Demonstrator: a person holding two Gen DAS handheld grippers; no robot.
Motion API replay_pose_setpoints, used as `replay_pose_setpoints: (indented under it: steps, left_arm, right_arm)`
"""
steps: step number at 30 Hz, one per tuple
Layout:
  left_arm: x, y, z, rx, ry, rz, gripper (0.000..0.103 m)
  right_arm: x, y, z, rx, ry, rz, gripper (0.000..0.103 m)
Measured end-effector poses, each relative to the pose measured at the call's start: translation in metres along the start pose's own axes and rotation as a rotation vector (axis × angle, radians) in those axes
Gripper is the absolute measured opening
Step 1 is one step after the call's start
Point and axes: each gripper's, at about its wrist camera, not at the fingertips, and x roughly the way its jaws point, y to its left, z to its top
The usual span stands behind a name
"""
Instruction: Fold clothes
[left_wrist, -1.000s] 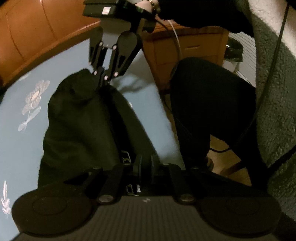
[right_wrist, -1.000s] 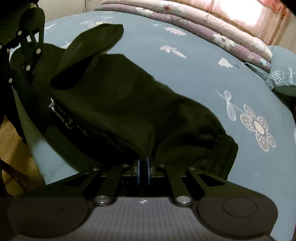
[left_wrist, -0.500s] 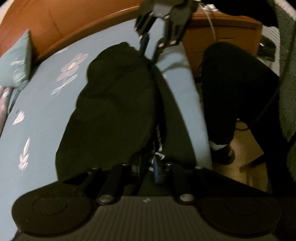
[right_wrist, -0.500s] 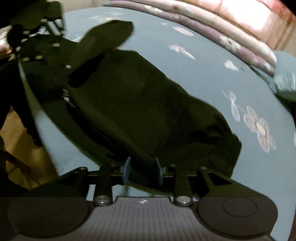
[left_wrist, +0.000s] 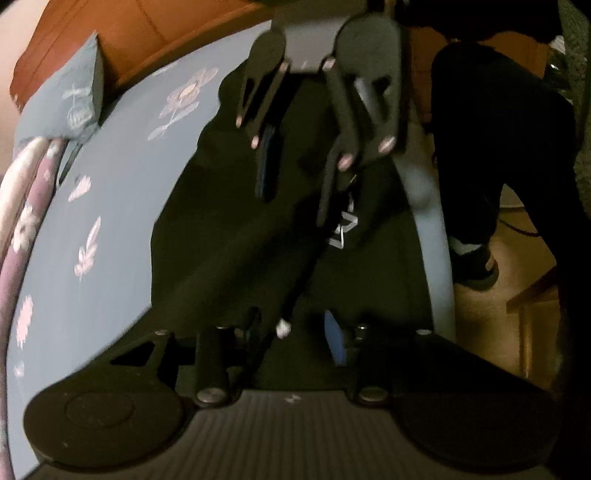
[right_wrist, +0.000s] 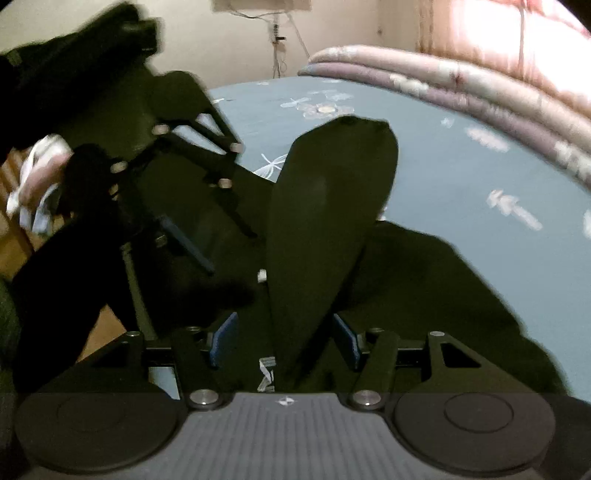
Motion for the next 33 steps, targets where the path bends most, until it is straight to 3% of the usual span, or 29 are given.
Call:
replay_pose_setpoints:
  steps: [2,7,9,10,11,12,16,20,22,26,33]
  left_arm:
    - [-0.001,0.005,-0.012,-0.047,0.001,0.004,0.041]
    - [-0.002,0.024,-0.039,-0.241,-0.023,-0.013,0.041]
    - [-0.004,0.033,-0.049,-0.328,-0.032,-0.006,0.041]
    - [-0.005,0.038,-0.054,-0.372,-0.036,-0.002,0.041]
    - [-0.006,0.043,-0.059,-0.419,-0.04,0.007,0.041]
    - [-0.01,0.049,-0.064,-0.47,-0.05,0.016,0.041]
    - [-0.027,0.075,-0.082,-0.67,-0.122,0.051,0.042]
    - [-0.048,0.1,-0.095,-0.869,-0.223,0.085,0.05]
    - [-0.055,0.107,-0.095,-0.913,-0.256,0.084,0.05]
    - [-0.057,0.108,-0.083,-0.896,-0.269,0.078,0.05]
    - [-0.033,0.096,-0.059,-0.856,-0.192,-0.011,0.062]
  right_arm:
    - [0.017,-0.007,0.006,0.071,-0.001,-0.017,0.062]
    - [0.035,-0.026,0.012,0.27,-0.063,0.047,0.061]
    - [0.039,-0.032,0.009,0.337,-0.107,0.082,0.051]
    - [0.04,-0.032,0.008,0.359,-0.131,0.093,0.036]
    - [0.04,-0.031,0.007,0.364,-0.146,0.098,0.016]
    - [0.04,-0.027,0.007,0.348,-0.155,0.092,0.012]
    - [0.037,-0.003,0.012,0.216,-0.165,0.112,0.011]
    - [0.035,0.019,0.014,0.101,-0.163,0.179,0.011]
    - [0.034,0.026,0.011,0.061,-0.153,0.206,0.011]
    - [0.027,0.032,0.004,0.004,-0.133,0.251,0.011]
    - [0.039,0.026,0.005,-0.021,-0.078,0.251,0.011]
